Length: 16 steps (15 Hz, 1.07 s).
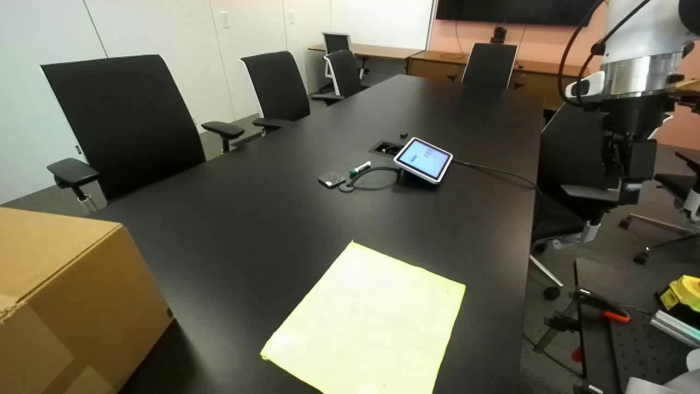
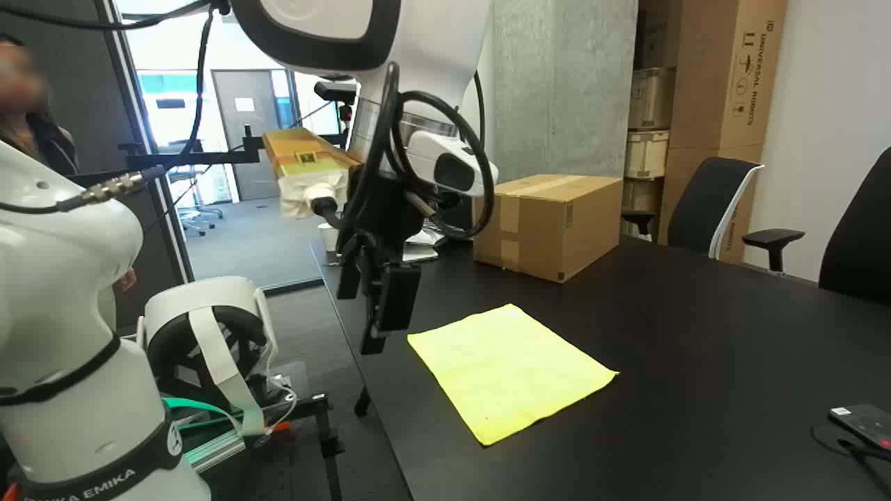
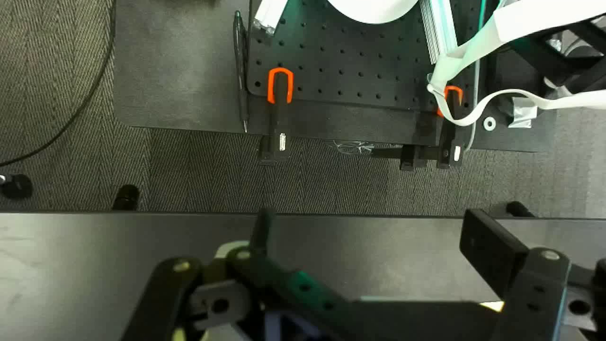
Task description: Fold the cloth
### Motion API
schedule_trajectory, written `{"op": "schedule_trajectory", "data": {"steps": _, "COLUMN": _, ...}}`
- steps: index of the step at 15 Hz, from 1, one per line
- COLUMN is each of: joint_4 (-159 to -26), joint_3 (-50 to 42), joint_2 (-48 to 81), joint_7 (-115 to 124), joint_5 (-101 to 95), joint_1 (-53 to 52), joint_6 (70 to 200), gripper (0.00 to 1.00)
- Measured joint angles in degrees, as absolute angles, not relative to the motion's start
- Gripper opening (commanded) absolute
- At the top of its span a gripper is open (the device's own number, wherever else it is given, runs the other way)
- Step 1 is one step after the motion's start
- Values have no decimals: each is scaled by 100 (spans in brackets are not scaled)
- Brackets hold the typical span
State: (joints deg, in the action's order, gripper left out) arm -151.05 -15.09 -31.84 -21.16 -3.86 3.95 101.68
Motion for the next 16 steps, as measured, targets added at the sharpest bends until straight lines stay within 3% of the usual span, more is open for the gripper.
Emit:
{"op": "schedule_trajectory", "data": {"steps": 8, "joint_4": -15111, "joint_3": -1465, "joint_2": -3120, "joint_7": -2194, "joint_5": -369, "joint_1": 366, "joint_6": 10304, "gripper": 100}}
{"op": "schedule_trajectory", "data": {"steps": 16, "joint_4": -15623, "joint_3": -1259, "joint_2": -2158, "joint_7": -2342, "joint_5": 430, "joint_1": -169, "joint_6": 12459, "gripper": 100}}
